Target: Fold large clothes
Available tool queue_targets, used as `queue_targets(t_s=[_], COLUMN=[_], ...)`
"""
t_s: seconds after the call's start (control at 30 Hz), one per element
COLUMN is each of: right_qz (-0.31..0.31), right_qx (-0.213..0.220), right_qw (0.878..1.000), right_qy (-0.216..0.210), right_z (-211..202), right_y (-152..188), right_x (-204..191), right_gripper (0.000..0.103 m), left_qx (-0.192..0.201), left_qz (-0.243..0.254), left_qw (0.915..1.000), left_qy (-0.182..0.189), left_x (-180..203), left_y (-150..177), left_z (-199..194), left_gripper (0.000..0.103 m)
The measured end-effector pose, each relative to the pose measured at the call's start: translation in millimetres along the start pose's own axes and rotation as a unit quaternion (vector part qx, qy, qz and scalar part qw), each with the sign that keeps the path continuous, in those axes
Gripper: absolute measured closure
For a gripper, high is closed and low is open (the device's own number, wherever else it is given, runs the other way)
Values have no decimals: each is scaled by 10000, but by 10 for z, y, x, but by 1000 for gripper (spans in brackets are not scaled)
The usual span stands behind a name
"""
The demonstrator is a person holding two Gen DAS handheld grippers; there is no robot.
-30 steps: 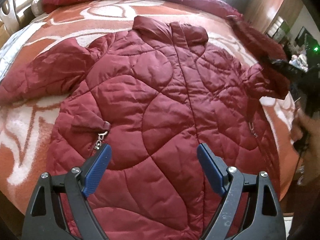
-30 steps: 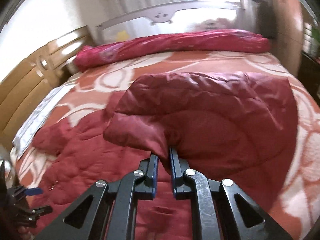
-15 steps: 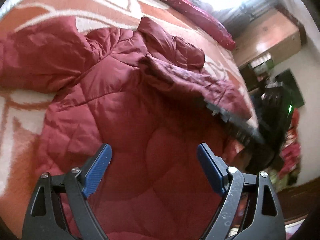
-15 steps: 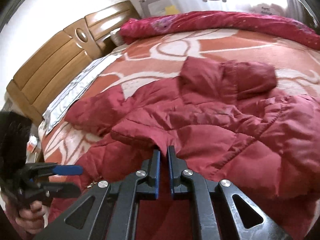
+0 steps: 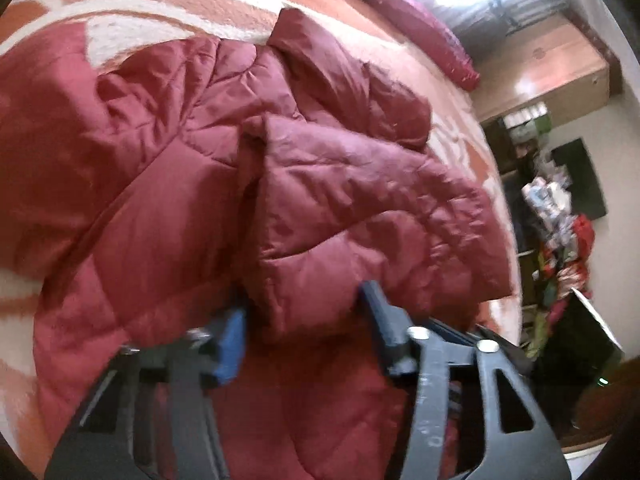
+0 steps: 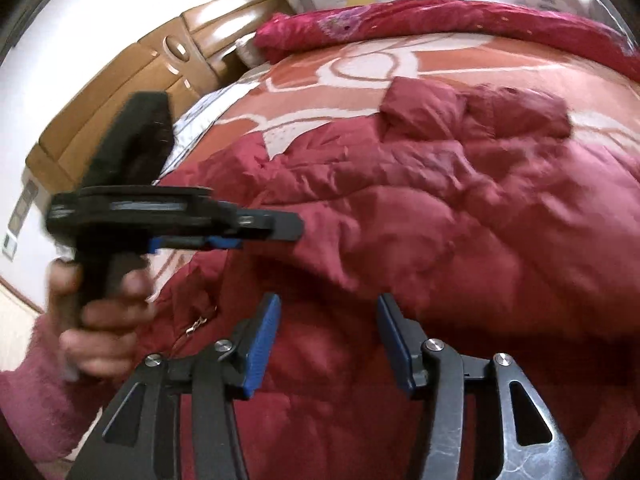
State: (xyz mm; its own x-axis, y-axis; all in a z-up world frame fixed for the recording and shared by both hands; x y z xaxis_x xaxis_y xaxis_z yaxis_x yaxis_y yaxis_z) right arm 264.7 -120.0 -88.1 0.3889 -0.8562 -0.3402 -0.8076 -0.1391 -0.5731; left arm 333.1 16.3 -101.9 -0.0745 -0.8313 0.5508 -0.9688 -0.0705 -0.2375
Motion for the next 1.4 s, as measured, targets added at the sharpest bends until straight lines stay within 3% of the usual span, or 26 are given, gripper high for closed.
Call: queue_targets(t_s=[0.03,0.13,0.27,0.37,0.53,0.77,0.87,0.9,1.0,1.07,1.13,1.33,1.4], right_qz=[79,405,810,981,1176,1100,1123,1123,1146,1175,1156,985,960], right_qx=[54,312,952,1136,912,445,208,142,124,146,146,93,43], right_qw=[9999,9985,9900,9837,9808,9827,9821,9815,9808,9810,9810,9803,9805], right_qy=[43,204,650,986,1259,1424,1500,1544,1574,1536,1552,1708,1713], right_z=[-71,-360,-874,-1047,-939,-512,-329,-278,-221,-214,-210,-162,-178], right_y=[36,135,166,111,-39,-93,-28,-11,24,47,43,41,37], right_x=[40,237,586,830,1190,1318,1335,1349,1364,1376,1363,1291,1276], right_gripper=[51,51,50,50,50,50,50,50,48,47,46,42,42], left_qx=[3,128,472,609,548,601,702,771,1122,1433,1485,1072,768], left_qz=[110,421,760,867,822,1121,1181,1158,1079,1251,1473,1689,1571], left_qw=[9999,9986,9943,9924,9905,9826,9794,9792,9779,9722,9712,9715,9710], left_qy=[-78,-282,-582,-628,-955,-1355,-1483,-1480,-1396,-1364,-1139,-1268,-1632], left_x=[20,102,151,81,-213,-304,-299,-287,-223,-58,140,434,319], left_y=[-9,-2,47,78,31,123,153,164,190,217,214,13,-66], left_z=[22,-23,-323,-530,-525,-445,-491,-552,-798,-980,-1010,-434,-115], left_gripper=[72,84,85,85,85,85,77,73,72,72,72,72,72])
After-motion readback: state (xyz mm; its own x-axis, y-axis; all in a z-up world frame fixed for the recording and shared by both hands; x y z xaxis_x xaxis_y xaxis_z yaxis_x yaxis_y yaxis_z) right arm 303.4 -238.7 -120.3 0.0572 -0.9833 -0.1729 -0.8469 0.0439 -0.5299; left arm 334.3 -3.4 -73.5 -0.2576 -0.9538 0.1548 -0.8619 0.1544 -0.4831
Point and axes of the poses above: each gripper's, at about its wrist camera, not at the fingertips, and z roughly the way its jaws point, x to its right, y to its underside, the point moved 3 cm from there along z, roughly the way its jaws point
